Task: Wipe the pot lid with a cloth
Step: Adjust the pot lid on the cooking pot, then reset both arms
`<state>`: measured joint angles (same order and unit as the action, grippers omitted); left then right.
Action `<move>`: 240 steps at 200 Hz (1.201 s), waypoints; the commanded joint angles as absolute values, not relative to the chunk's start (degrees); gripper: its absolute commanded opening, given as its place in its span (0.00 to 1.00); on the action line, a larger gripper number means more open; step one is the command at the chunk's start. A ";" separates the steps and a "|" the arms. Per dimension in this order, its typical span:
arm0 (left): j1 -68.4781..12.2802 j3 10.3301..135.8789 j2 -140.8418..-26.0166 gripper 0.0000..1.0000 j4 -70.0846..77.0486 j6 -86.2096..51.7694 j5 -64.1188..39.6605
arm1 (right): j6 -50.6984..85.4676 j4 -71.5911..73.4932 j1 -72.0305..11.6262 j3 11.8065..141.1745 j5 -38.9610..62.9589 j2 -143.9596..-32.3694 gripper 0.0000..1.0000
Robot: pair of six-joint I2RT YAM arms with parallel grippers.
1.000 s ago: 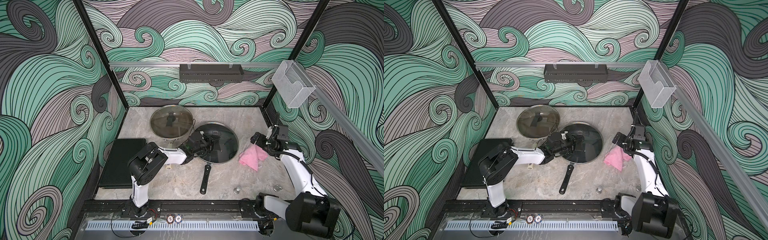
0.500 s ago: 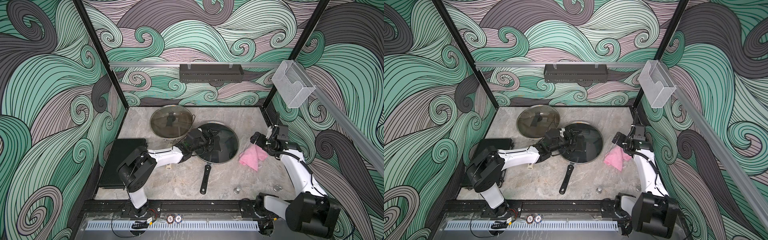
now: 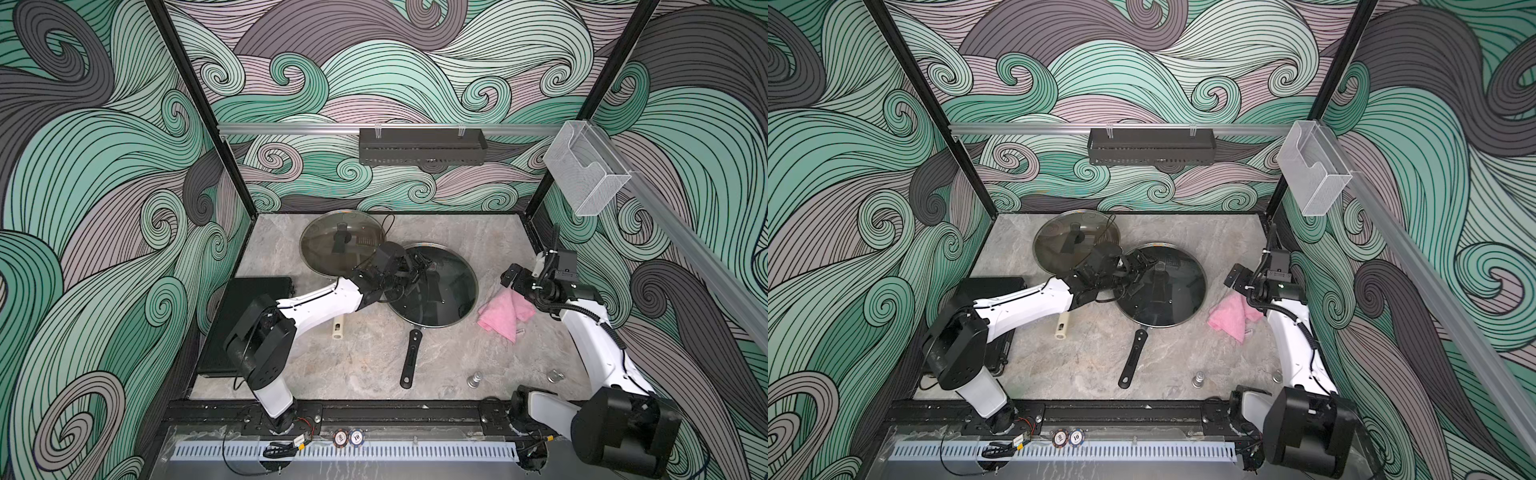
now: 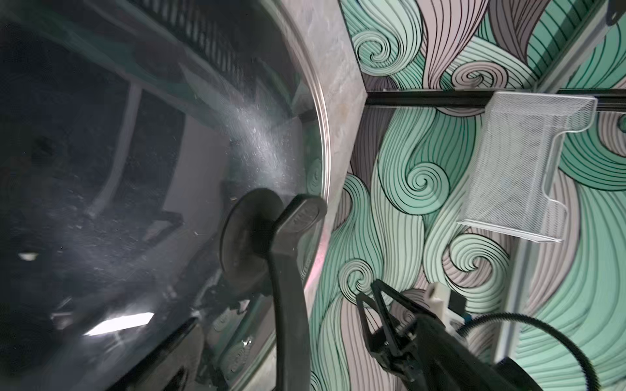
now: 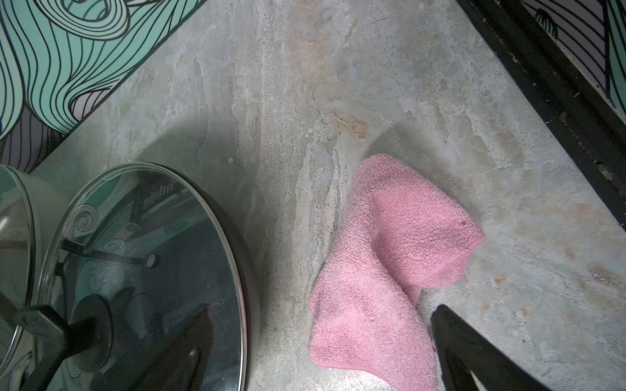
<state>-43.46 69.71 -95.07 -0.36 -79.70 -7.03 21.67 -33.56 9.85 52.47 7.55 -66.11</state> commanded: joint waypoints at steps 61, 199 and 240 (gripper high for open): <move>-29.85 85.61 -76.62 0.99 -35.98 -44.09 15.73 | 18.71 -26.80 9.12 57.46 7.49 -62.60 0.99; -0.59 60.39 -74.30 0.99 -9.50 -13.27 35.47 | -1.29 10.58 -2.04 40.38 -8.94 -74.33 0.98; 0.24 53.97 -78.83 0.99 1.01 -7.66 37.03 | -4.60 16.45 -2.06 36.24 -11.05 -76.48 0.99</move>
